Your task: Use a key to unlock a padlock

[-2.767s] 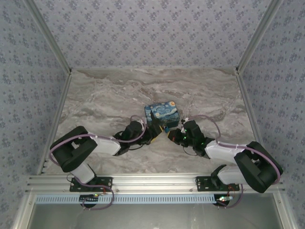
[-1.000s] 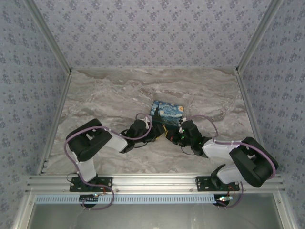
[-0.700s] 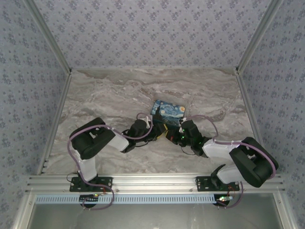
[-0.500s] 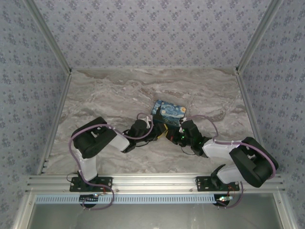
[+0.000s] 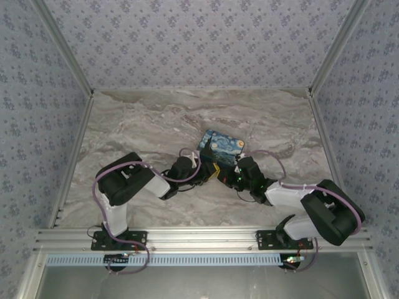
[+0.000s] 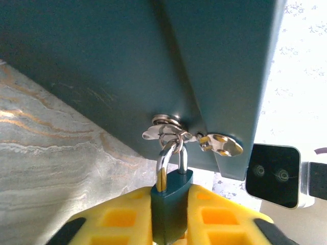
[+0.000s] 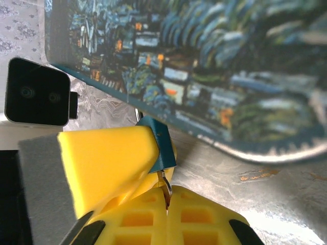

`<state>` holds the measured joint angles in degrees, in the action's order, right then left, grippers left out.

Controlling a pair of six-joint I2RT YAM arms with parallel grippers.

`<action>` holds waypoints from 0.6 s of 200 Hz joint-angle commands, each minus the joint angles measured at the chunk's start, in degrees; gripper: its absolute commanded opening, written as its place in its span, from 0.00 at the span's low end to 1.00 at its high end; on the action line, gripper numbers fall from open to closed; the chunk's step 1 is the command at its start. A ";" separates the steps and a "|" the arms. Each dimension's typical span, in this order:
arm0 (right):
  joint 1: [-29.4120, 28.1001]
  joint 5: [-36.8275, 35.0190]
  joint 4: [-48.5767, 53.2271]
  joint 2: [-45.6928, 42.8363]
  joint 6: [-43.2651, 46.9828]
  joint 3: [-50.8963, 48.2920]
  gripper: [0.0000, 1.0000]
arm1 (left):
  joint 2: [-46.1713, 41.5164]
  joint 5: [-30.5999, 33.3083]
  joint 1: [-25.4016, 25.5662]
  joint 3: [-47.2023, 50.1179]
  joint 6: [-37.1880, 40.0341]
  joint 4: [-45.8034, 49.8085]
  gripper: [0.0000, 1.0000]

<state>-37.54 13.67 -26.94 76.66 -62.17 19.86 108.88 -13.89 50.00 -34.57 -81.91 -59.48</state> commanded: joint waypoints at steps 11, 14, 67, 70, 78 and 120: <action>-0.20 -1.49 2.13 -3.58 1.11 0.03 0.09 | -0.35 -0.18 0.54 -1.20 0.78 -1.12 0.09; -0.20 -1.62 2.60 -3.88 1.39 -0.01 0.11 | -0.38 -0.11 0.56 -1.16 0.86 -0.99 0.09; 1.49 -3.23 12.68 -10.12 9.19 0.24 0.35 | -2.39 0.35 0.45 -1.30 2.19 2.37 0.08; 1.67 -3.47 13.50 -10.66 9.98 0.46 0.36 | -2.48 0.40 0.43 -1.35 2.19 2.44 0.08; 1.87 -4.28 16.92 -12.06 12.46 1.25 0.39 | -2.75 0.37 0.39 -1.38 2.19 2.74 0.08; 1.78 -10.77 30.53 -19.62 28.47 5.68 0.52 | -5.09 0.27 0.09 -1.49 2.11 6.57 0.07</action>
<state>-35.86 8.05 -6.48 60.84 -46.28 21.87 106.91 -13.87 50.28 -34.92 -80.86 -55.35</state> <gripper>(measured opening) 0.505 0.108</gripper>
